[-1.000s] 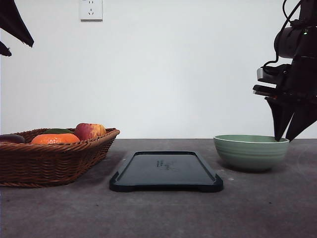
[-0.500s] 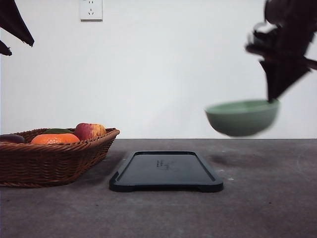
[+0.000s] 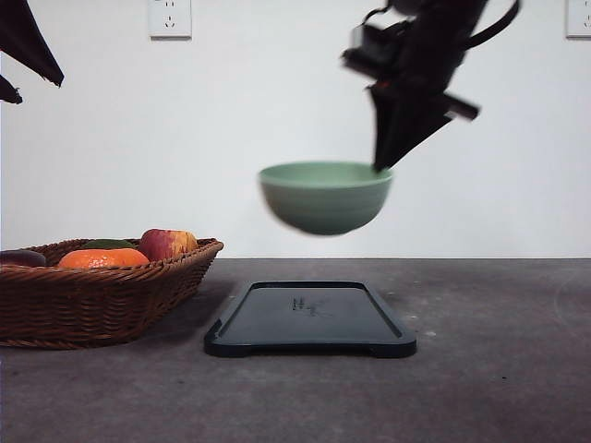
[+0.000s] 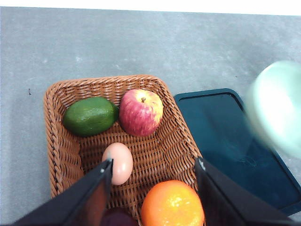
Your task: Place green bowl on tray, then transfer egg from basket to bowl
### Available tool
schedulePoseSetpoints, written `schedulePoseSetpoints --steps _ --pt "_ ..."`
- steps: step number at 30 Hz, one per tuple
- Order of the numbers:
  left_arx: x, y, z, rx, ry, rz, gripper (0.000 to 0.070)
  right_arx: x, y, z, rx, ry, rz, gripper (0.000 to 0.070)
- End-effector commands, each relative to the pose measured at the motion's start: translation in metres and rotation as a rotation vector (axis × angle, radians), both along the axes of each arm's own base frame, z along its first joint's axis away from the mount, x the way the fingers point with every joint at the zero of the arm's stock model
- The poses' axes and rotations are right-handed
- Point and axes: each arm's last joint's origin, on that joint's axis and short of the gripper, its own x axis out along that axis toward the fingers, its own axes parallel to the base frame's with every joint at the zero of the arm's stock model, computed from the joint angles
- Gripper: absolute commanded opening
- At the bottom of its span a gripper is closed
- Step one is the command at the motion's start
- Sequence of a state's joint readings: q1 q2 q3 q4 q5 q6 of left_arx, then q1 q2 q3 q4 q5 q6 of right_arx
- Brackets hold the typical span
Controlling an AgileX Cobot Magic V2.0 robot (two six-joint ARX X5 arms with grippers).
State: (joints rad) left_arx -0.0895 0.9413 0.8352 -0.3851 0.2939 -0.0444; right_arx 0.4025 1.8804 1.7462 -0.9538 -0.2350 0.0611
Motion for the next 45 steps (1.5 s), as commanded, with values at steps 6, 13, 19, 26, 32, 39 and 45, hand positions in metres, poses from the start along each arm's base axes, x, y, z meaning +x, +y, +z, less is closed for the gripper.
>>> schedulePoseSetpoints --steps 6,13,19,26,32,39,45 --pt "0.002 -0.001 0.007 -0.006 -0.025 -0.007 0.0348 0.012 0.024 -0.031 -0.006 0.062 0.010 0.0002" --pt "0.002 -0.001 0.006 -0.005 -0.021 -0.007 0.0348 0.022 0.031 -0.051 -0.012 0.082 0.001 0.0002" --pt "0.001 -0.001 0.006 -0.005 -0.017 -0.007 0.0348 0.025 0.032 -0.057 -0.014 0.080 -0.003 0.0003" --pt "0.000 -0.001 0.004 -0.002 0.010 -0.007 0.0348 0.027 0.032 -0.072 -0.063 0.124 -0.015 0.0005" --pt "-0.001 -0.001 0.002 -0.001 0.031 -0.006 0.0348 0.027 0.033 -0.067 -0.057 0.122 -0.014 0.0181" --pt "-0.001 -0.001 0.002 -0.001 0.030 -0.006 0.0348 0.023 0.030 -0.038 -0.057 0.047 -0.017 0.0214" --pt "-0.001 -0.001 0.002 0.000 0.033 -0.006 0.0348 0.008 0.026 -0.006 -0.059 -0.067 -0.027 0.0213"
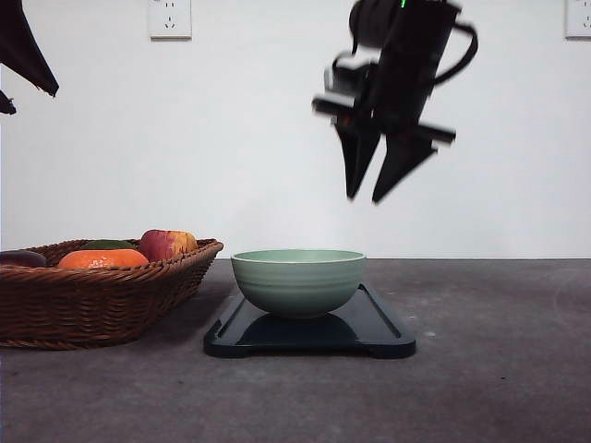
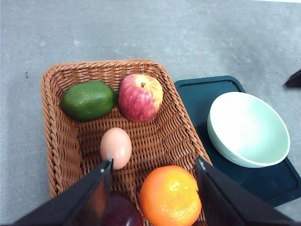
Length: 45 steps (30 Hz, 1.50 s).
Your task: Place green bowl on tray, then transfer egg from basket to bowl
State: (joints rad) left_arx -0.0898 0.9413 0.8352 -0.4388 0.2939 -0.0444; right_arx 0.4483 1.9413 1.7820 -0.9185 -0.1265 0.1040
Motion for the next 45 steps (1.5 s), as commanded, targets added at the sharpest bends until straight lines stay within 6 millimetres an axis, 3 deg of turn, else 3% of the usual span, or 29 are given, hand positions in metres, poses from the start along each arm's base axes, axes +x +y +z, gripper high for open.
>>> schedulePoseSetpoints --steps 1,5,9,19,27,35,45 --pt "0.002 -0.001 0.006 -0.005 -0.019 -0.006 0.0348 -0.003 0.006 0.010 0.021 -0.058 0.020 0.0213" --pt "0.002 -0.001 0.006 -0.005 -0.020 -0.006 0.0348 -0.019 0.006 0.020 0.080 -0.163 0.041 0.0213" --pt "0.002 -0.001 0.006 -0.006 -0.021 -0.006 0.0348 -0.043 -0.002 0.017 0.122 -0.241 0.053 0.0213" --pt "0.001 -0.003 0.006 -0.006 -0.016 -0.019 0.0348 -0.125 -0.051 -0.011 0.159 -0.383 0.070 0.0213" --pt "-0.001 -0.015 0.005 -0.006 0.007 -0.078 0.0350 -0.175 -0.081 -0.027 0.164 -0.420 0.059 0.0213" --pt "0.021 -0.029 0.010 -0.012 0.132 -0.069 0.0351 -0.188 -0.087 -0.024 0.173 -0.439 0.059 0.0213" --pt "0.092 -0.058 0.018 0.190 0.327 0.026 0.0364 -0.187 -0.087 -0.023 0.178 -0.449 0.059 0.0213"
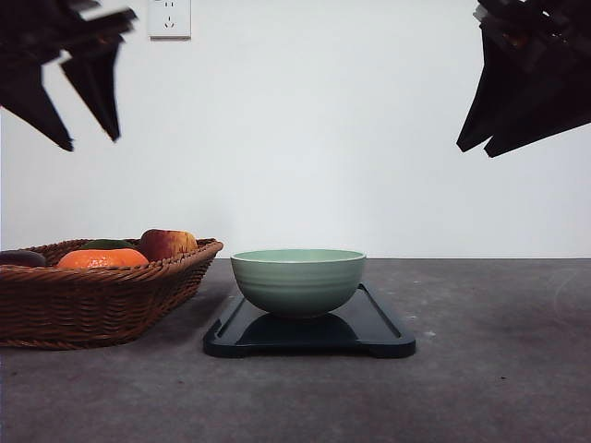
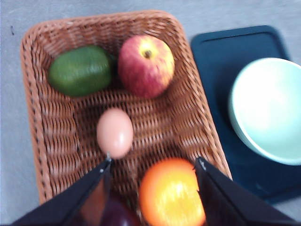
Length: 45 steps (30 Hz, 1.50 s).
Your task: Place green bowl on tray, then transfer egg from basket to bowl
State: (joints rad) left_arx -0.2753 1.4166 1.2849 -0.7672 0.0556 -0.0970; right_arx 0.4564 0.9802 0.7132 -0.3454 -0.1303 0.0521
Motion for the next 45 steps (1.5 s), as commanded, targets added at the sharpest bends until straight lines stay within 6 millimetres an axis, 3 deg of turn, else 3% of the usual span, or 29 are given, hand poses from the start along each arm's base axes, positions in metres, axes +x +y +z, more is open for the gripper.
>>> schedulePoseSetpoints --steps 1,10,18,30,45 --pt "0.015 -0.006 0.002 0.015 0.006 -0.006 0.0377 0.001 0.002 0.001 -0.002 -0.011 0.008 0.0213" --pt "0.060 -0.017 -0.033 0.121 0.122 0.029 0.0434 0.001 0.002 0.001 -0.001 -0.012 0.008 0.0213" --pt "0.076 -0.021 -0.068 0.177 0.212 0.024 0.0433 0.001 0.002 0.001 -0.002 -0.011 0.008 0.0213" --pt "0.089 -0.024 -0.103 0.221 0.297 0.031 0.0433 0.001 0.002 0.001 -0.002 -0.011 0.007 0.0213" --pt "0.091 -0.024 -0.105 0.221 0.287 0.033 0.0379 0.002 0.001 0.001 -0.005 -0.013 0.001 0.0213"
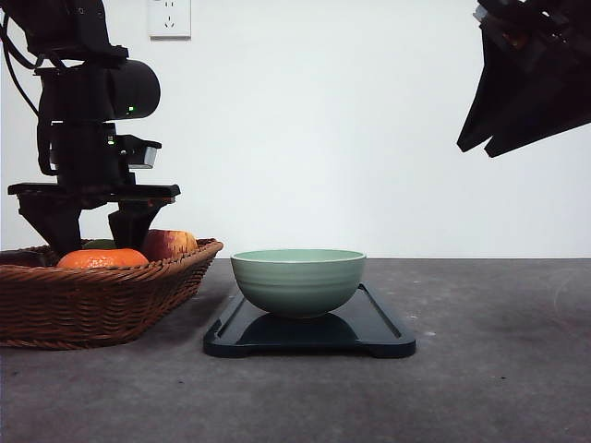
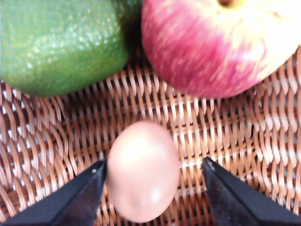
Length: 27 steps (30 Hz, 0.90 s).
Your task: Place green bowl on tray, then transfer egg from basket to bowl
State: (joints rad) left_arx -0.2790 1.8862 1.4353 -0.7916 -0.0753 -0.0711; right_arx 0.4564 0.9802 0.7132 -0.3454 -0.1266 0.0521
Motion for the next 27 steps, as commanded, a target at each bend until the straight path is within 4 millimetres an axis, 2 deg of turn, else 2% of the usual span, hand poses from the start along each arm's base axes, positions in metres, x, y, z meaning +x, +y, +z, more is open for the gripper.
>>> schedulePoseSetpoints --steps 1,14,19,23,27 --pt "0.0049 -0.0021 0.0005 0.003 -0.008 -0.004 0.0379 0.0016 0.0015 0.0010 -0.003 -0.013 0.004 0.0213" --pt "0.0055 -0.0022 0.0002 0.002 -0.012 -0.004 0.0372 0.0016 0.0015 0.0010 -0.003 -0.012 0.004 0.0213" --pt "0.0047 -0.0020 0.0000 0.005 -0.003 -0.004 0.0218 0.0016 0.0015 0.0010 -0.003 -0.012 0.004 0.0213" --pt "0.0044 -0.0019 -0.0002 0.005 0.000 -0.004 0.0133 0.0016 0.0015 0.0010 -0.003 -0.012 0.004 0.0213" --pt "0.0044 -0.0019 -0.0001 0.006 0.001 -0.004 0.0146 0.0015 0.0015 0.0009 -0.004 -0.012 0.004 0.0213"
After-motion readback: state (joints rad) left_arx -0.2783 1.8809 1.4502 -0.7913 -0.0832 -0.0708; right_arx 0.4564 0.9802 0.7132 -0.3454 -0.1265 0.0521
